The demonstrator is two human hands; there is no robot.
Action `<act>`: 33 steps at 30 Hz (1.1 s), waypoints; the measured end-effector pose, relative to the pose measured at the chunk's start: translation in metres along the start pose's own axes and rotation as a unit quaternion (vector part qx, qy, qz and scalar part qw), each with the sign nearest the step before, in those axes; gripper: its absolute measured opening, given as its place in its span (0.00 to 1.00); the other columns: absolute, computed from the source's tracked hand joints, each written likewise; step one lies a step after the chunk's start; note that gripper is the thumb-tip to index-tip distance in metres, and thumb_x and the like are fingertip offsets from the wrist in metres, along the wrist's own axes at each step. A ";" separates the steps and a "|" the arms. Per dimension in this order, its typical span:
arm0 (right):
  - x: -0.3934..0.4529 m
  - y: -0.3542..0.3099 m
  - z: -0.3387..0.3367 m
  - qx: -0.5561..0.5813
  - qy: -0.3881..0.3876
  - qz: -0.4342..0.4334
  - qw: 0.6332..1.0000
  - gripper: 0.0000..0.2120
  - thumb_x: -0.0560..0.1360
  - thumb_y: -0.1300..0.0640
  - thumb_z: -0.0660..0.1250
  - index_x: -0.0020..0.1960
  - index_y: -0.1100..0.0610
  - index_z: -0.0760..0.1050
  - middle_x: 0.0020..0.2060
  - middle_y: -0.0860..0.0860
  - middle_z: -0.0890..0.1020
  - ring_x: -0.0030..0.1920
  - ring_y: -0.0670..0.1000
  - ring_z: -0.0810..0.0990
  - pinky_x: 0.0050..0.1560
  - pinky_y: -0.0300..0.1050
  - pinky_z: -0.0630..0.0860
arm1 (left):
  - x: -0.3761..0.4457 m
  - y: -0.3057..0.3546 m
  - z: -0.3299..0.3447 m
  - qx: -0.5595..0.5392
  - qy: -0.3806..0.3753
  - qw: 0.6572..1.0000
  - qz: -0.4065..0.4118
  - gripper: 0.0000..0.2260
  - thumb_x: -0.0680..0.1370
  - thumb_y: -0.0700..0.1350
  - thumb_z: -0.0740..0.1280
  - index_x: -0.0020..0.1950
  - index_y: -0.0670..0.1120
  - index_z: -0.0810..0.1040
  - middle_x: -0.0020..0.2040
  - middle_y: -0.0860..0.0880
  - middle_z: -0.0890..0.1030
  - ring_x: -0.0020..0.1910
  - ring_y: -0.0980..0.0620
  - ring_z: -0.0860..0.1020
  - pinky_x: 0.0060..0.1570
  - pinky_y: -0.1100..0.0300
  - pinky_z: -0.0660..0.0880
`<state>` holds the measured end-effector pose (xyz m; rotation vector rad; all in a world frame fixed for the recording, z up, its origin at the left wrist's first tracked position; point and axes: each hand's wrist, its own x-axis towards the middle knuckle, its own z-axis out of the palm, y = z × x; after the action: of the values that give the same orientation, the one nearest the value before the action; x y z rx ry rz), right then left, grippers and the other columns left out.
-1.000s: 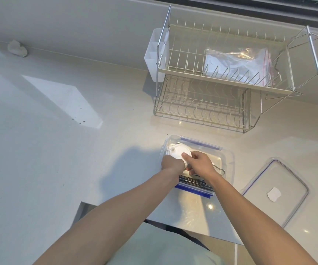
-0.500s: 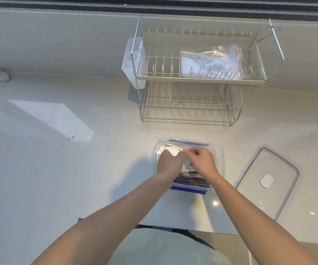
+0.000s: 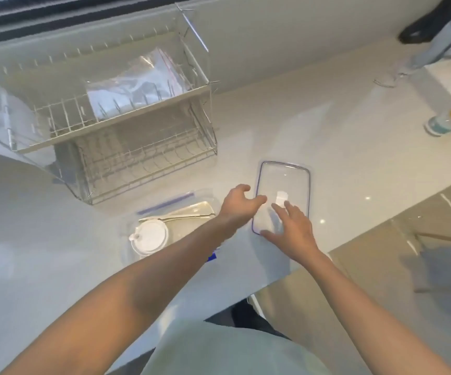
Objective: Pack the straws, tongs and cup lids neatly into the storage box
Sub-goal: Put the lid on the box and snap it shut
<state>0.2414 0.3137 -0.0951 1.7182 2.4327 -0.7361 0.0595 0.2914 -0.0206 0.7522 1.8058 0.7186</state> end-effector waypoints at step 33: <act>-0.040 0.010 -0.051 0.219 0.242 -0.046 0.944 0.06 0.81 0.66 0.65 0.51 0.55 0.75 0.47 0.46 0.79 0.52 0.50 0.74 0.55 0.50 0.74 | 0.002 0.003 -0.017 -0.183 -0.053 0.982 0.015 0.13 0.79 0.55 0.71 0.54 0.45 0.81 0.53 0.47 0.84 0.47 0.50 0.84 0.47 0.57 0.81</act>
<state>0.2764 0.3030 -0.0404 2.1776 2.8480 -1.0377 0.0435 0.2925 -0.0135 0.5612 1.5115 0.9792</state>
